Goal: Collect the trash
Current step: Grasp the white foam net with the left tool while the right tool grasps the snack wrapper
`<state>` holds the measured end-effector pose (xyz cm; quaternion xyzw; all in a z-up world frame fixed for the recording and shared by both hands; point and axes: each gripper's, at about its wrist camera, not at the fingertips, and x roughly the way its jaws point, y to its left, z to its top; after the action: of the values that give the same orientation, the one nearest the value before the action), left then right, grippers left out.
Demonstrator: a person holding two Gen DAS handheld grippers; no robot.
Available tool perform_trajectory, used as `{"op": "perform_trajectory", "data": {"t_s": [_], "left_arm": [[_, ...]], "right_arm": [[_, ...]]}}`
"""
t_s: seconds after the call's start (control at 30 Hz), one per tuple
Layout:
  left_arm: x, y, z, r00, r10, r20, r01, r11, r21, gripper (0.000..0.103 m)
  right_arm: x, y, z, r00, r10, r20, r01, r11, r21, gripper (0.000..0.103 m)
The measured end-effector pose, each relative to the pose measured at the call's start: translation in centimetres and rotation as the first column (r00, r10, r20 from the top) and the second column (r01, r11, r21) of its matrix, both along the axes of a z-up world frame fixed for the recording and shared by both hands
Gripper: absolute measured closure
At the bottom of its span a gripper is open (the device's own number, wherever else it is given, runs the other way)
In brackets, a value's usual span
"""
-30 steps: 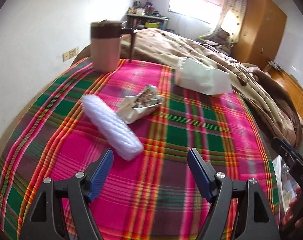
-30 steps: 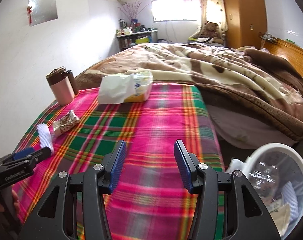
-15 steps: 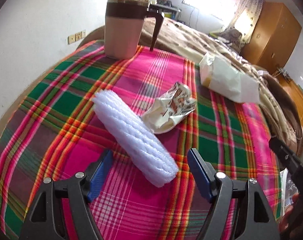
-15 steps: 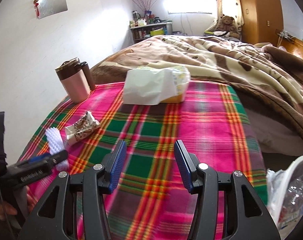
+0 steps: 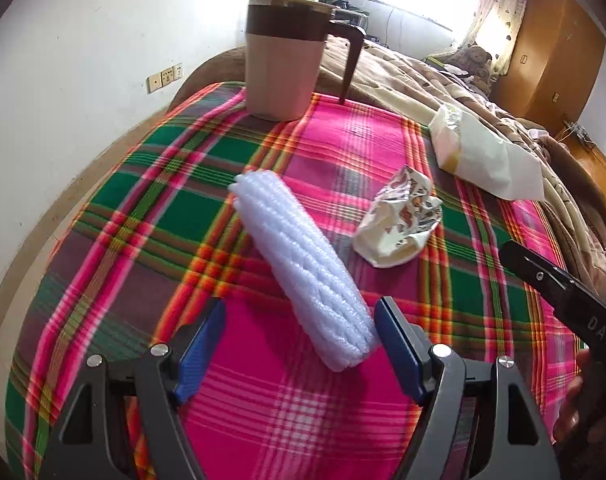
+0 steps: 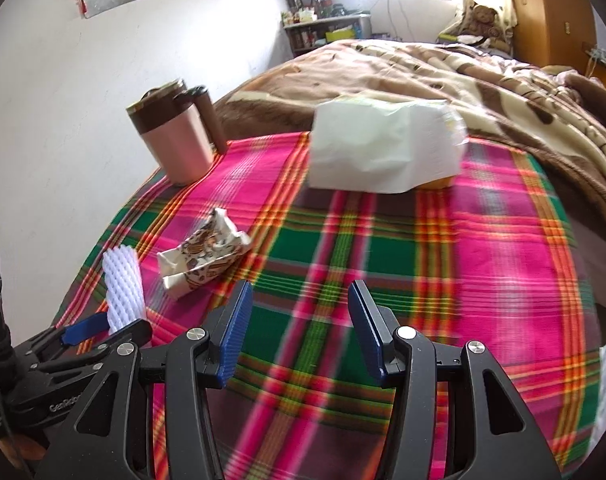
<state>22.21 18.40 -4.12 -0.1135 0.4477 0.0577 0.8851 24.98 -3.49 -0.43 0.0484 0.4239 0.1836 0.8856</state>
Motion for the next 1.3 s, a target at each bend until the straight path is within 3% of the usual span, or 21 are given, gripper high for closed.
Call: {"op": "perform_trajectory", "data": {"t_s": [0.17, 0.43, 0.63, 0.9, 0.97, 1.1, 1.17, 1.23, 1.3], "left_arm": [[-0.8, 2.5, 0.0, 0.999, 0.036, 0.010, -0.036, 0.999, -0.026, 0.025], [0.3, 3.7, 0.3, 0.999, 0.017, 0.030, -0.016, 0.998, -0.058, 0.025], [1.8, 4.1, -0.1, 1.000, 0.013, 0.016, -0.012, 0.997, -0.073, 0.025], [2.8, 4.6, -0.4, 1.000, 0.017, 0.005, -0.017, 0.999, -0.049, 0.025], [2.8, 4.6, -0.3, 1.000, 0.017, 0.008, -0.017, 0.999, -0.051, 0.025], [3.0, 4.6, -0.4, 1.000, 0.018, 0.014, -0.017, 0.999, -0.049, 0.025], [3.0, 4.5, -0.4, 1.000, 0.016, 0.016, -0.015, 0.999, -0.048, 0.025], [3.0, 4.4, -0.4, 1.000, 0.007, 0.020, -0.006, 0.998, -0.062, 0.030], [3.0, 4.3, -0.3, 1.000, 0.003, 0.022, -0.002, 0.999, -0.054, 0.041]], "right_arm": [[0.5, 1.4, -0.2, 1.000, 0.016, -0.022, -0.016, 0.999, 0.032, 0.052], [1.9, 2.9, -1.2, 0.996, 0.012, -0.093, -0.002, 0.994, 0.111, 0.049], [2.9, 4.1, -2.1, 0.988, -0.010, -0.152, 0.029, 0.992, 0.123, 0.048], [3.0, 5.1, -1.8, 0.990, -0.016, -0.138, 0.029, 0.995, 0.095, 0.048], [3.0, 5.2, -1.8, 0.991, -0.007, -0.137, 0.021, 0.995, 0.097, 0.052], [3.2, 5.2, -2.0, 0.990, -0.002, -0.144, 0.016, 0.995, 0.098, 0.071], [3.1, 5.3, -2.1, 0.990, -0.002, -0.141, 0.016, 0.995, 0.100, 0.073], [3.0, 5.2, -2.1, 0.990, -0.003, -0.139, 0.017, 0.994, 0.103, 0.074], [2.8, 5.1, -2.0, 0.991, 0.000, -0.137, 0.016, 0.994, 0.109, 0.074]]}}
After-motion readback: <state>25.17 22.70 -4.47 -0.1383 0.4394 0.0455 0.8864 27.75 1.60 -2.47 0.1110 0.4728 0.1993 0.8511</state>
